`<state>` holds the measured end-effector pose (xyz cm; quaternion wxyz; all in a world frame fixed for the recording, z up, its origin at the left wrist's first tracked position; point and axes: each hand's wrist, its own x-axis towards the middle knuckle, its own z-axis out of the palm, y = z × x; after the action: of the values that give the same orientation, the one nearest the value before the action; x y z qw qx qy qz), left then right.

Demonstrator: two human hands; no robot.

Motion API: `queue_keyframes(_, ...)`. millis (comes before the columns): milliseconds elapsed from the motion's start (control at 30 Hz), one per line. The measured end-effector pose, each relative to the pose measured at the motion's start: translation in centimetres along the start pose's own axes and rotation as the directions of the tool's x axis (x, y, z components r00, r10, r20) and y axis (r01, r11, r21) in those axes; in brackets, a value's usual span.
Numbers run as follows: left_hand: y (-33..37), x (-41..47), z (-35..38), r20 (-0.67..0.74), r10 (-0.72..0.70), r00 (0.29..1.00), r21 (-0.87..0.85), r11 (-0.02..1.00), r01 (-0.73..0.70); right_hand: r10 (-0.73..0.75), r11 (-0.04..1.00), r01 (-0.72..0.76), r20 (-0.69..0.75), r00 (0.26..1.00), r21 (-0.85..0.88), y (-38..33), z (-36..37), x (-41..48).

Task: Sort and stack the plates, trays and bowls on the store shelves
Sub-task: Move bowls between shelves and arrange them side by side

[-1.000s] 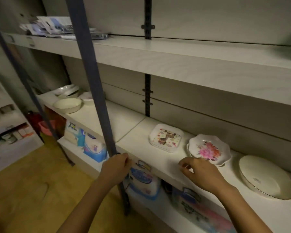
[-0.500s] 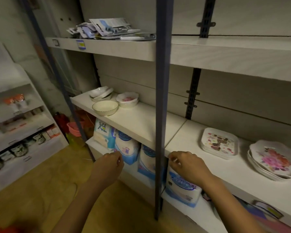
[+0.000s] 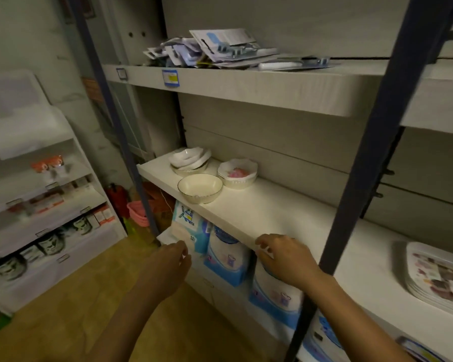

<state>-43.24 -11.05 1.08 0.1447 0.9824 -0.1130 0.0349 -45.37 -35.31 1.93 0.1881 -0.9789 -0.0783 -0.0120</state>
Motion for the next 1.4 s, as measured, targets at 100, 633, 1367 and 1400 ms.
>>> queue_keyframes(100, -2.8, 4.5, -0.8, 0.0, -0.015, 1.0, 0.044, 0.999, 0.015, 0.023, 1.0, -0.023, 0.008, 1.0, -0.015, -0.6, 0.6, 5.4)
queue_keyframes(633, -13.2, 24.0, -1.0, 0.007, -0.005, 1.0, 0.031, 1.0, 0.005, 0.233, 0.972, -0.232, 0.072, 0.97, -0.021, -1.2, 4.9, 24.4)
queue_keyframes(1367, -16.0, 41.9, -0.2, 0.262, 0.456, 0.85, -0.241, 0.884, -0.4, 0.805, 0.529, -0.797, 0.124, 0.58, 0.291, -4.9, 11.3, 33.3)
queue_keyframes(1400, -15.3, 42.4, 0.0, 0.275, 0.475, 0.836, -0.278, 0.872, -0.404, 0.817, 0.517, -0.802, 0.107, 0.566, 0.299, -4.9, 11.0, 32.6)
